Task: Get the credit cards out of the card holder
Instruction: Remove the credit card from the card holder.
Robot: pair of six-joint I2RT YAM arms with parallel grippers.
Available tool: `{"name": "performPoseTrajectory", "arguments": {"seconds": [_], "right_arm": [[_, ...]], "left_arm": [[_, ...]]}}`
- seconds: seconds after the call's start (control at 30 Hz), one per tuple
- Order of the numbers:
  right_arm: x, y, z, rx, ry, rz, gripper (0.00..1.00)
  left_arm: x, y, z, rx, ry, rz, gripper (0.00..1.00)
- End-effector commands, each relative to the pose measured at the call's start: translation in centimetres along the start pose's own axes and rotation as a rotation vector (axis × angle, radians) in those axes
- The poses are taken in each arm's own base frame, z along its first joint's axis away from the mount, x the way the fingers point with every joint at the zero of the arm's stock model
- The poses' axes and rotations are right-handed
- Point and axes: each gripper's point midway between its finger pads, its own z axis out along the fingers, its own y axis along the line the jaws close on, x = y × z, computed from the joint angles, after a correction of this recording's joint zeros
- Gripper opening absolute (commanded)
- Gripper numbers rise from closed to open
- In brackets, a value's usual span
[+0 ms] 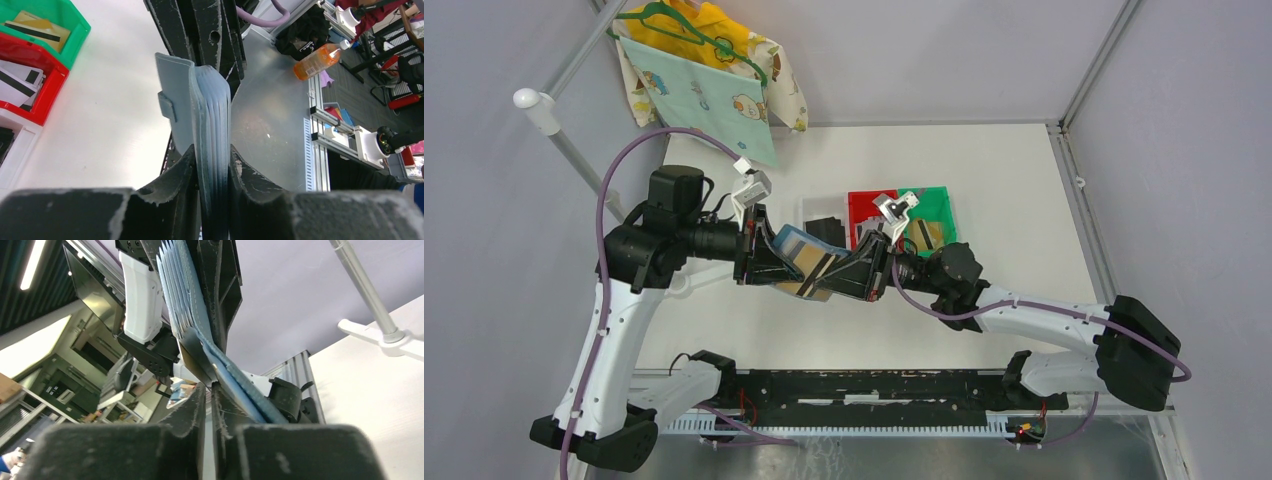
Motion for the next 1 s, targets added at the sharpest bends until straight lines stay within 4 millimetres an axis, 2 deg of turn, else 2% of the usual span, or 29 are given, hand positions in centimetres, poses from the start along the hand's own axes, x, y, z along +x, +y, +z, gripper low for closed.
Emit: {"name": "performPoseTrajectory", "arguments": {"seconds": [0.0,0.13,0.3,0.5,0.7,0.97], "right_arm": [[-1.8,0.3,0.1,-0.002,-0.068,-0.031,0.24],[-2.5,1.3,0.7,-0.049,-0.086,-0.026,0.36],[-3.1,1.8,1.4,-0.071,-0.096,-0.024,0.37],[-3.4,2.3,1.3,-0.088,-0.104,-0.034,0.24],[-3.6,2.3,0.2,-0.082,-0.121,-0.047,0.00],[-3.6,1.0,-2.5,-0.014,-0.114,-0.072,0.00]], "left_arm": [[-1.1,-3.0,-0.5,0.099,-0.032,0.033,0.14],[-1.2,-2.7,-0.4,0.083,-0.034,0.029,0.06],[-1.1,-2.4,-0.4,0.068,-0.035,0.034,0.05],[-0.9,-1.9,-0.3,0.036,-0.033,0.031,0.08],[-1.1,-1.2,-0.4,-0.014,-0.033,0.040,0.09],[-1.7,0.0,-0.8,-0.103,-0.040,0.060,0.08]]}}
